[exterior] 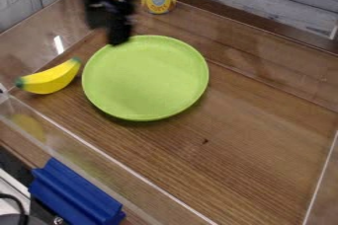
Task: Put the banana in the green plate
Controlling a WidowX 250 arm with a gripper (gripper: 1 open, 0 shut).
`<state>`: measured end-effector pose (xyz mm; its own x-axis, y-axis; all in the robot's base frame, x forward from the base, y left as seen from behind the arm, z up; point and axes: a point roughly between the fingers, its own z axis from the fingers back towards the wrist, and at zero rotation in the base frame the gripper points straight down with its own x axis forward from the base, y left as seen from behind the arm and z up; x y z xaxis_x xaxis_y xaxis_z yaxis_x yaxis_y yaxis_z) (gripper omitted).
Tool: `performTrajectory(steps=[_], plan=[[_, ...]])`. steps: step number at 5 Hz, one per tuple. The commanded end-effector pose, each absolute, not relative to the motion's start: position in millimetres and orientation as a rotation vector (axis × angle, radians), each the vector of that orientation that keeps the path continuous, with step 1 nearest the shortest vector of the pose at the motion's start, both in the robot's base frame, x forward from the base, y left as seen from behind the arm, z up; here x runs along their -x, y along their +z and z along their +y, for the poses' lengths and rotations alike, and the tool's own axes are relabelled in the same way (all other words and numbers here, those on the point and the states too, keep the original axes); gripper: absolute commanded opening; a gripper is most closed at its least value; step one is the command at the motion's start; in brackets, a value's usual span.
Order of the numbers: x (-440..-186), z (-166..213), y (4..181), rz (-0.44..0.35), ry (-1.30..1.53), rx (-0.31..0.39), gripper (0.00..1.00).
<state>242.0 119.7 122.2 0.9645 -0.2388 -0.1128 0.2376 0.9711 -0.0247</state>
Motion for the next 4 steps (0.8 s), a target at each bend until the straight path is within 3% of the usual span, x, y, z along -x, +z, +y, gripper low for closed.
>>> performTrajectory(steps=[1, 2, 4], plan=[[-229, 148, 128.3, 0.036, -0.255, -0.028, 1.00], [-214, 171, 114.5, 0.017, -0.254, -0.029, 1.00], [-210, 191, 93.7, 0.001, -0.259, -0.015, 1.00]])
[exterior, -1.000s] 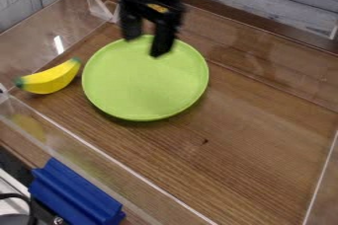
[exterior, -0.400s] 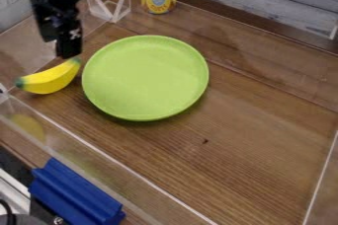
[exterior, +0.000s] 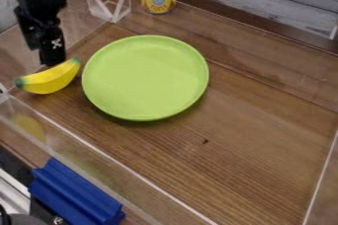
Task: Put the banana in the green plate
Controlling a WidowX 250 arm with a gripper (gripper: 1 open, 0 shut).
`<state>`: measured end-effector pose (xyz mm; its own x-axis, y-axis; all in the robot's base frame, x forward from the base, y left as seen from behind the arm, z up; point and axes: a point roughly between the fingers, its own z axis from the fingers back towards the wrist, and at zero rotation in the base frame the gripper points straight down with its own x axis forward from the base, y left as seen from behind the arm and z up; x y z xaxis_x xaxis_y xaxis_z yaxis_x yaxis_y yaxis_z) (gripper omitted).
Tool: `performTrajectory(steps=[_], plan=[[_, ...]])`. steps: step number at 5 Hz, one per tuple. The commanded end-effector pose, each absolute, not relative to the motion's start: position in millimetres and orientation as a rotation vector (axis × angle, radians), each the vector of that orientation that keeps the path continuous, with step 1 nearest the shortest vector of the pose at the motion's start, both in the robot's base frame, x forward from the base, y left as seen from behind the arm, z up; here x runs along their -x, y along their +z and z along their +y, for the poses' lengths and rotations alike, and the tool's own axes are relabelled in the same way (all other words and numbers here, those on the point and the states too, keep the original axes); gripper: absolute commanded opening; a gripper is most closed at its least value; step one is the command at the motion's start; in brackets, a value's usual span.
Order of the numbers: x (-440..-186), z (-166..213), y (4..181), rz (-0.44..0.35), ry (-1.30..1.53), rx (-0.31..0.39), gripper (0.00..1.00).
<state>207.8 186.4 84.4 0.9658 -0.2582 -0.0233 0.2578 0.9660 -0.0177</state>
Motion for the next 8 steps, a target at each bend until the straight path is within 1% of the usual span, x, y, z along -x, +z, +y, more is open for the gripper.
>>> performTrajectory(steps=[1, 4, 6, 8], plan=[[-209, 198, 83.3, 0.003, -0.260, -0.005, 1.00], [-214, 218, 64.5, 0.013, -0.240, 0.018, 1.00], [-216, 218, 55.1, 0.019, -0.224, 0.036, 1.00], [-218, 218, 49.4, 0.024, -0.207, 0.053, 1.00]])
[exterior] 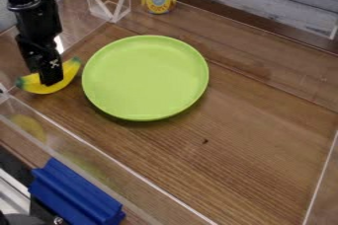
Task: Put the banana in the green plate
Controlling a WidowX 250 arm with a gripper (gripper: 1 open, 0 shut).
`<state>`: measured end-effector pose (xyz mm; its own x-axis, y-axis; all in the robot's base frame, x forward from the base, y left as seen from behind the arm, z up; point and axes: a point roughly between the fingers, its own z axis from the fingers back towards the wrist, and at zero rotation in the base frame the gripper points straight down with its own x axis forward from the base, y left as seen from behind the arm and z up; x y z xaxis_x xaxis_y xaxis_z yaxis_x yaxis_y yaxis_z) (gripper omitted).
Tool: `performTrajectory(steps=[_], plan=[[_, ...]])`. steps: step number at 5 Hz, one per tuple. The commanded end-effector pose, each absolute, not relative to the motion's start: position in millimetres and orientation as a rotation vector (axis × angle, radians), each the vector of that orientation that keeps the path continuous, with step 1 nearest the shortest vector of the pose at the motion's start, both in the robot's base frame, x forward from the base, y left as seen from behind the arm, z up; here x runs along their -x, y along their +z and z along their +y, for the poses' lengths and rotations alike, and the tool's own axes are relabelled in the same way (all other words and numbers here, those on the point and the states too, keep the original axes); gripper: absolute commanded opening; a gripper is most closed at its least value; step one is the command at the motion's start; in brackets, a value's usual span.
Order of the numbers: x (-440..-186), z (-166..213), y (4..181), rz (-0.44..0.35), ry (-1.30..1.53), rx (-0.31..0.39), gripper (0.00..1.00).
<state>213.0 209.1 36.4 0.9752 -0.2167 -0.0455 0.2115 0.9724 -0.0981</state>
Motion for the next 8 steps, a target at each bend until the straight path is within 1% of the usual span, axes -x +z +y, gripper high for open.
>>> performTrajectory(steps=[1, 4, 6, 7, 8], plan=[[-219, 218, 49.6, 0.028, -0.197, 0.059, 1.00], [-219, 216, 51.4, 0.044, -0.165, 0.081, 1.00], [-222, 219, 33.6, 0.038, -0.175, 0.093, 1.00], [-223, 219, 30.6, 0.036, -0.177, 0.096, 0.00], [-225, 217, 36.3, 0.035, -0.163, 0.098, 0.00]])
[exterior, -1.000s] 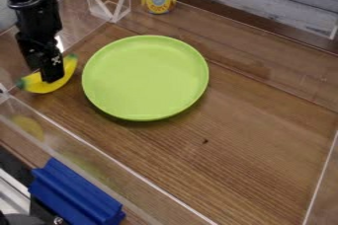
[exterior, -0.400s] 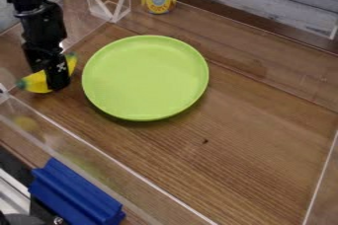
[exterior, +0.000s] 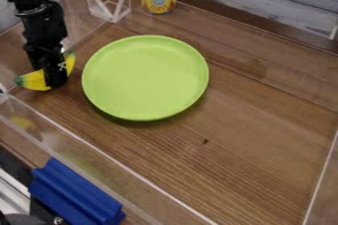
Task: Put the banana in the green plate
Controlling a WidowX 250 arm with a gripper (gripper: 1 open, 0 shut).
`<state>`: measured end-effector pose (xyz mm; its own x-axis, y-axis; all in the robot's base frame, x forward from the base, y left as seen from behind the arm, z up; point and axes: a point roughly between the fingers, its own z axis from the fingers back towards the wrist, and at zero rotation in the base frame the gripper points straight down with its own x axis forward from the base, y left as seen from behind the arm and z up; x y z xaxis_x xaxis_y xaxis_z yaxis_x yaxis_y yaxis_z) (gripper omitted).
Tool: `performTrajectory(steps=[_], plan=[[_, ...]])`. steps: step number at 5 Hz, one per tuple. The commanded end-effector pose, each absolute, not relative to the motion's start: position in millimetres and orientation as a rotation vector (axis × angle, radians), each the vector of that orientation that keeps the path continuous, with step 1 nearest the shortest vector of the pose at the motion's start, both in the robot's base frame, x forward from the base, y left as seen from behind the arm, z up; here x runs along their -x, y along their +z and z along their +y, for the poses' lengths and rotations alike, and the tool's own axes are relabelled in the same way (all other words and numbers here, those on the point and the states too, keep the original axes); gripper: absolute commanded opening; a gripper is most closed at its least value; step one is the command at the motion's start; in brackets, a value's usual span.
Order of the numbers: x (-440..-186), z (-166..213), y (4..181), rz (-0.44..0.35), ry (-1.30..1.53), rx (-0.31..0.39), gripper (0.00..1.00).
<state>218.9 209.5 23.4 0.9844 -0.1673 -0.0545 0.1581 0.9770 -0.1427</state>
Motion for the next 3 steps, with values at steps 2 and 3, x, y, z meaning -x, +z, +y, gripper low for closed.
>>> performTrajectory(steps=[2, 3], plan=[[-235, 212, 78.1, 0.018, -0.074, 0.084, 0.00], [-241, 207, 114.8, -0.021, 0.010, 0.071, 0.00]])
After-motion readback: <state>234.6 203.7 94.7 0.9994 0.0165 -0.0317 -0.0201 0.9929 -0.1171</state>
